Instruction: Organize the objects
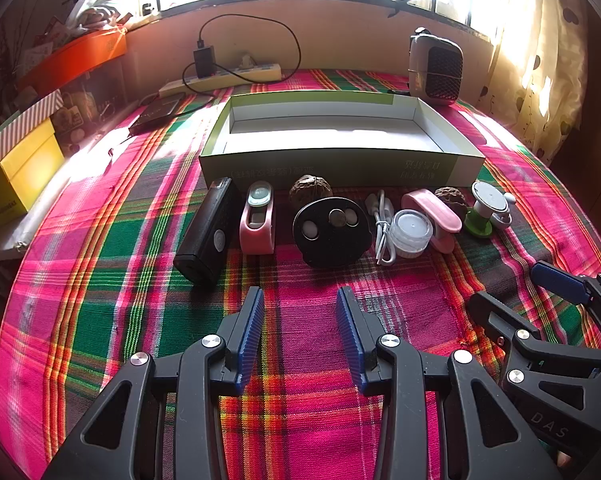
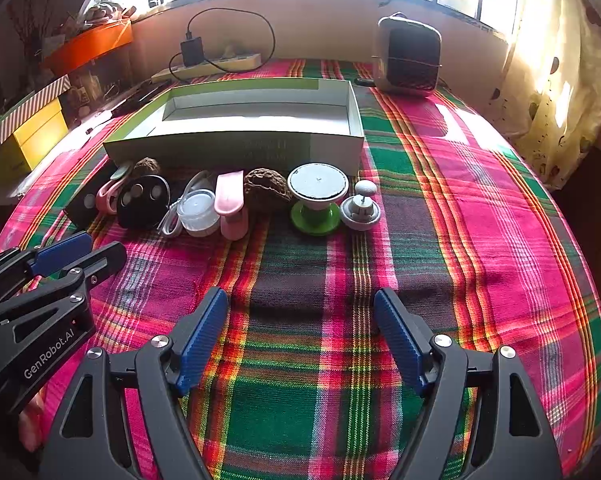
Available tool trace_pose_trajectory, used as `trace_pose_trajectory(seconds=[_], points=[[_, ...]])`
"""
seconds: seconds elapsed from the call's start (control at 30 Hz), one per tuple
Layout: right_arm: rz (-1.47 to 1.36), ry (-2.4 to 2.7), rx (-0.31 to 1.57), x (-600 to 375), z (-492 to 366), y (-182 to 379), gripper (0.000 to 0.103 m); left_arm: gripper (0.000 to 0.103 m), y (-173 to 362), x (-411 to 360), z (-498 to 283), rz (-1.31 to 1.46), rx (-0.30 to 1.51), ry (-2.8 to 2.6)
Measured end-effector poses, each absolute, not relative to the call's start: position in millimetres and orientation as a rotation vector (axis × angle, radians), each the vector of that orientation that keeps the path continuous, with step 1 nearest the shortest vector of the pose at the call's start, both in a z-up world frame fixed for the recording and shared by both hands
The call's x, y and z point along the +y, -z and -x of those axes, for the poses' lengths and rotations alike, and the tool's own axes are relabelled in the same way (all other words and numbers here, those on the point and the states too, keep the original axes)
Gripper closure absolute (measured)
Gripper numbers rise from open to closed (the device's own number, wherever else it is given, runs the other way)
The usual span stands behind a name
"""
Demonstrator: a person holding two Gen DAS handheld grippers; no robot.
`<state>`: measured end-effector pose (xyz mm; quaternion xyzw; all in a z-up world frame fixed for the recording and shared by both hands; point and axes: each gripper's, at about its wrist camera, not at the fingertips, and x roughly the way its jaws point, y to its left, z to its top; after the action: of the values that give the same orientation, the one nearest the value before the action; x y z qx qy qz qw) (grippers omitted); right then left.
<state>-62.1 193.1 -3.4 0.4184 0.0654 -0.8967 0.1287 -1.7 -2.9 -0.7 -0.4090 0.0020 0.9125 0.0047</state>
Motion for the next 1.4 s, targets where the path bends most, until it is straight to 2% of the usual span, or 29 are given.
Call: trace_pose_trajectory(seconds=[1.4], points=[[-1.266,2.588,0.171,211.4,80.7,3.1,0.027,0.068,-3.2,-10.4,-0.6,1.262,0.036,-2.77]])
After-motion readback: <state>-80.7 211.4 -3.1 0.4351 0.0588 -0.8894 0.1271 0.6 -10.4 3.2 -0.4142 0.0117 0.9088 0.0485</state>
